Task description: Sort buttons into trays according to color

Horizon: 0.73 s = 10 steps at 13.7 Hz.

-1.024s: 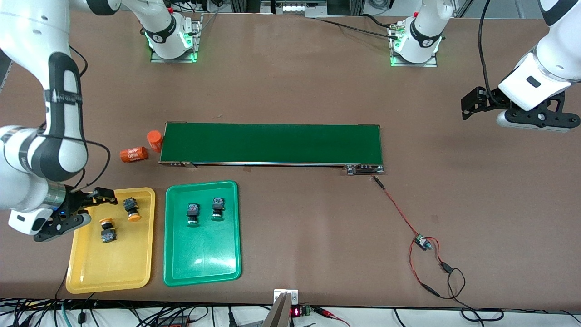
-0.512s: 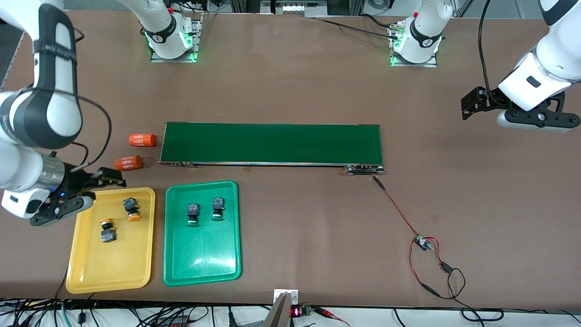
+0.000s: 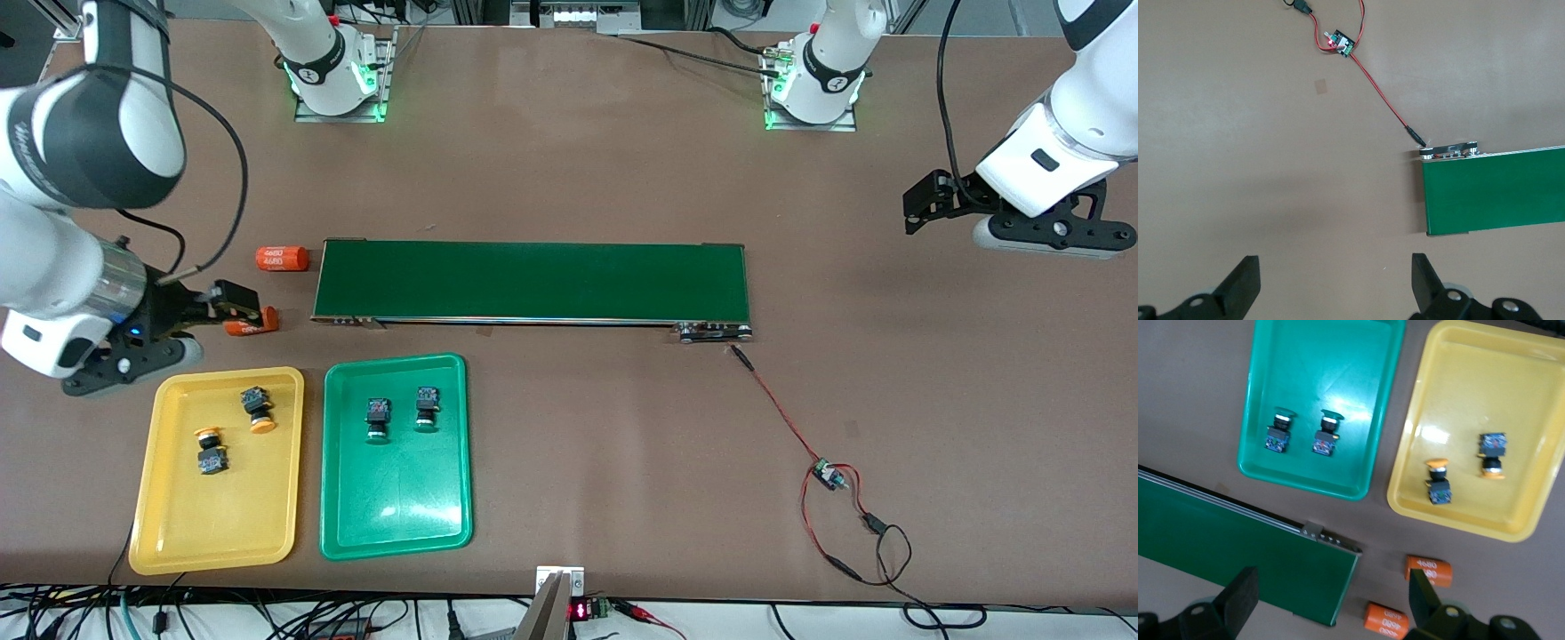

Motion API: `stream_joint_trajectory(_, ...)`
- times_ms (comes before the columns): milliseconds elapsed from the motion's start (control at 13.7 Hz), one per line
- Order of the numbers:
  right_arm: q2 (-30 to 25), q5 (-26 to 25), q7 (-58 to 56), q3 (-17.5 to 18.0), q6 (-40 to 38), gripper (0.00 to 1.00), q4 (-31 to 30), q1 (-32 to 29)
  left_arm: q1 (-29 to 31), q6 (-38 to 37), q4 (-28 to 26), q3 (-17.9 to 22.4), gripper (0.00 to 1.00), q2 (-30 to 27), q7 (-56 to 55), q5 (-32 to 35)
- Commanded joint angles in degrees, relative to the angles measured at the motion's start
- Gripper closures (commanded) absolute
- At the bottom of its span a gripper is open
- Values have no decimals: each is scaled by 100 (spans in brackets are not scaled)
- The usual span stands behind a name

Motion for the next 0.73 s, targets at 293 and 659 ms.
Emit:
stream_joint_trajectory(293, -935, -933, 431, 1573, -354, 0, -448, -1787, -6, -137, 158, -41, 0, 43, 19, 130)
stream_joint_trajectory(659, -1341, -985, 1384, 1565, -1023, 0, -669, -1823, -6, -163, 167, -76, 0, 43, 10, 121)
